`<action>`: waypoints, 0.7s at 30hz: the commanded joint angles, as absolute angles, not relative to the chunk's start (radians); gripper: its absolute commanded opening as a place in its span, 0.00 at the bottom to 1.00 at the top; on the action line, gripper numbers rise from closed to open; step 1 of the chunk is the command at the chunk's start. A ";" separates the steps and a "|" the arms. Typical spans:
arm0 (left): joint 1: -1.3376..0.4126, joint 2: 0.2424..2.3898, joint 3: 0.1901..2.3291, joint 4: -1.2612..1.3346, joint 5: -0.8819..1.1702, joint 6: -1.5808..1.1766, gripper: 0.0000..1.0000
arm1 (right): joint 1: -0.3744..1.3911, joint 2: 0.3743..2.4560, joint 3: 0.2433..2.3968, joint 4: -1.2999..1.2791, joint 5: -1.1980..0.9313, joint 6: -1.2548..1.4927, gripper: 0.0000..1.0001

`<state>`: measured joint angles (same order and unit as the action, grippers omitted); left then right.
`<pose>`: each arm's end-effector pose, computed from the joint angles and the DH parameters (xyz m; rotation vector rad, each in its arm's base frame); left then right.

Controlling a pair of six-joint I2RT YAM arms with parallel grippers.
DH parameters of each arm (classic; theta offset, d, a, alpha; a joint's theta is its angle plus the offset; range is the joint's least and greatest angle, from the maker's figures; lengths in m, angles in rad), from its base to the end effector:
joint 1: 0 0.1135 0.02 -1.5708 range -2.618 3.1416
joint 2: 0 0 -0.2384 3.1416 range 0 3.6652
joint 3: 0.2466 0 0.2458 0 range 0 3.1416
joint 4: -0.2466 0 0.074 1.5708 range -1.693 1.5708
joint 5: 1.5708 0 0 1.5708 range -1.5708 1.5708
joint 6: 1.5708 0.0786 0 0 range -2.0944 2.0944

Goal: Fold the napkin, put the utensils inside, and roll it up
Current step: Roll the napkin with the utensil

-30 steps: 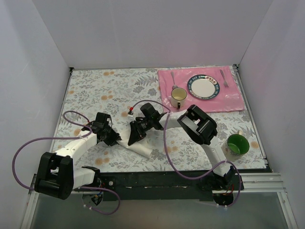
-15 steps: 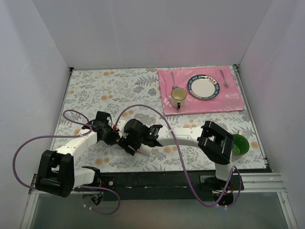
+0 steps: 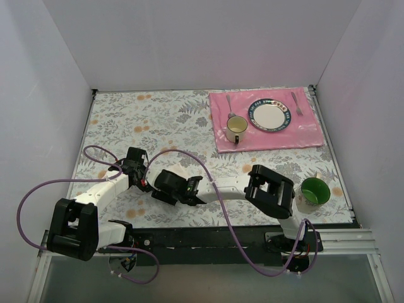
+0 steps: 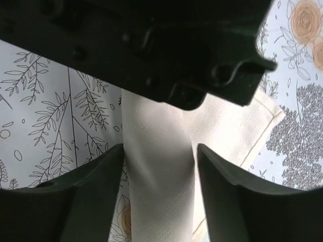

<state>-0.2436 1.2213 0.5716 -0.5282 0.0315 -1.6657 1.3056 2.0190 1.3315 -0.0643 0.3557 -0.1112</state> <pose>0.2157 -0.0562 0.1001 -1.8848 2.2021 -0.4972 0.1453 0.4304 0.1226 -1.3411 1.8374 0.2164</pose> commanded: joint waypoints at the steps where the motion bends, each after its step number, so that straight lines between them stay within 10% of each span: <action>1: -0.244 1.210 0.600 -0.577 0.034 -1.661 0.17 | 1.305 2.059 1.361 -0.057 0.387 -0.135 0.60; 10: -0.244 1.128 0.646 -0.632 -0.026 -1.635 0.65 | 1.212 1.996 1.309 -0.054 0.113 -0.035 0.31; 21: -0.247 1.179 0.652 -0.568 0.113 -1.632 0.73 | 0.957 2.167 1.313 0.075 -0.609 0.254 0.27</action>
<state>-0.2417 1.1442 0.6418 -0.6121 0.0242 -1.6379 1.0126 2.0632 1.3190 0.0418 -0.3222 0.1120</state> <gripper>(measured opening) 0.733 0.297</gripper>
